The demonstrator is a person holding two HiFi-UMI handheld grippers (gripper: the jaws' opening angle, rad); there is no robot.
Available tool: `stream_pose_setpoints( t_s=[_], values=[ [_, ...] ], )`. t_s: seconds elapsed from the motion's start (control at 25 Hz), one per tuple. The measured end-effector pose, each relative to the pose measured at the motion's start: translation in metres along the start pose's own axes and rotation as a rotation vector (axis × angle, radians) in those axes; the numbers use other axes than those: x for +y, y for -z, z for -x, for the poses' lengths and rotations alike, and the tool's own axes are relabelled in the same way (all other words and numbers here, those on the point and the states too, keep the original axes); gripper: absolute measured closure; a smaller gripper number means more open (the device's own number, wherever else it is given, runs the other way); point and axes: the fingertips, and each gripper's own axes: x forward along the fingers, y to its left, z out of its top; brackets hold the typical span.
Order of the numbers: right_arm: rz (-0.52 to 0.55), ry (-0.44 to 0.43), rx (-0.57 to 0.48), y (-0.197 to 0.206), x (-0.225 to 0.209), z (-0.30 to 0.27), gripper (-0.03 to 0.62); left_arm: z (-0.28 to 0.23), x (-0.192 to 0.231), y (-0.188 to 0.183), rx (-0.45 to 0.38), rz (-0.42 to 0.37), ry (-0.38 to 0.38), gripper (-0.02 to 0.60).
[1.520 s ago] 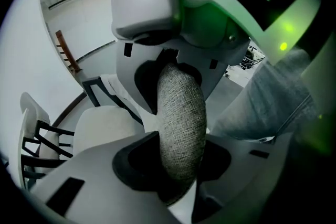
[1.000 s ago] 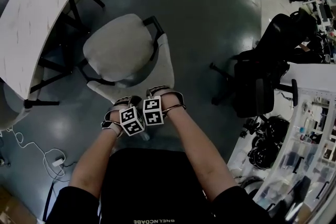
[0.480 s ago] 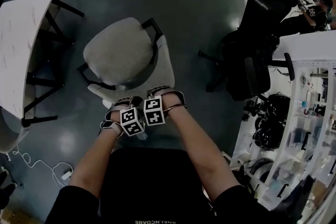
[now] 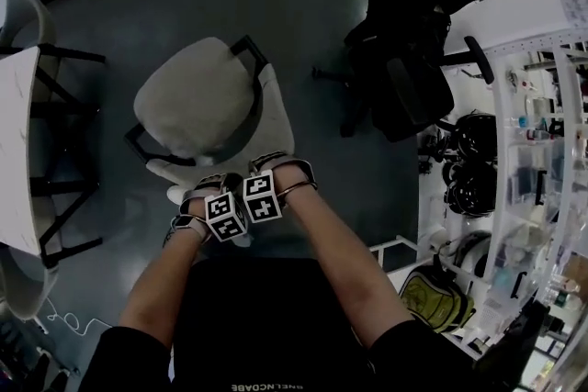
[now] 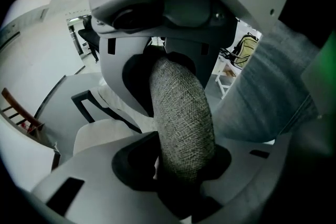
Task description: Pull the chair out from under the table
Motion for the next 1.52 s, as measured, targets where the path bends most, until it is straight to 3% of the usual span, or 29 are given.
stream_pose_setpoints(
  t_s=[0.56,0.96,1.52],
  values=[
    [-0.255,0.024,-0.048,0.073,0.029,0.018,0.384,-0.029,-0.014,-0.080,-0.008,-0.207,0.119,0.443],
    [-0.378,0.028,-0.055,0.124,0.078,0.017,0.384,-0.058,-0.053,-0.129,-0.003,-0.335,0.180,0.443],
    [-0.573,0.034,-0.071,0.162,0.147,0.011,0.382,-0.078,-0.117,-0.175,-0.014,-0.498,0.287,0.442]
  ],
)
